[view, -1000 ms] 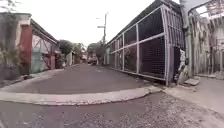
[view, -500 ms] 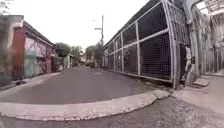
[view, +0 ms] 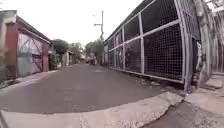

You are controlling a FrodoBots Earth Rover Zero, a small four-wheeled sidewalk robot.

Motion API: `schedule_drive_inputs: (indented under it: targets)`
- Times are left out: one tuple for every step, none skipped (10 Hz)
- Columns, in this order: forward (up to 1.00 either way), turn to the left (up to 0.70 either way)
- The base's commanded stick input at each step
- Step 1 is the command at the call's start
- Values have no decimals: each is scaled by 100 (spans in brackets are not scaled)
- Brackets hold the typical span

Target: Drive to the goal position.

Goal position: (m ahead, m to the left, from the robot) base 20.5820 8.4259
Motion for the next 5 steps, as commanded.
schedule_drive_inputs:
  targets:
    - [70,0]
    - [70,0]
    - [70,7]
    - [70,19]
    - [70,31]
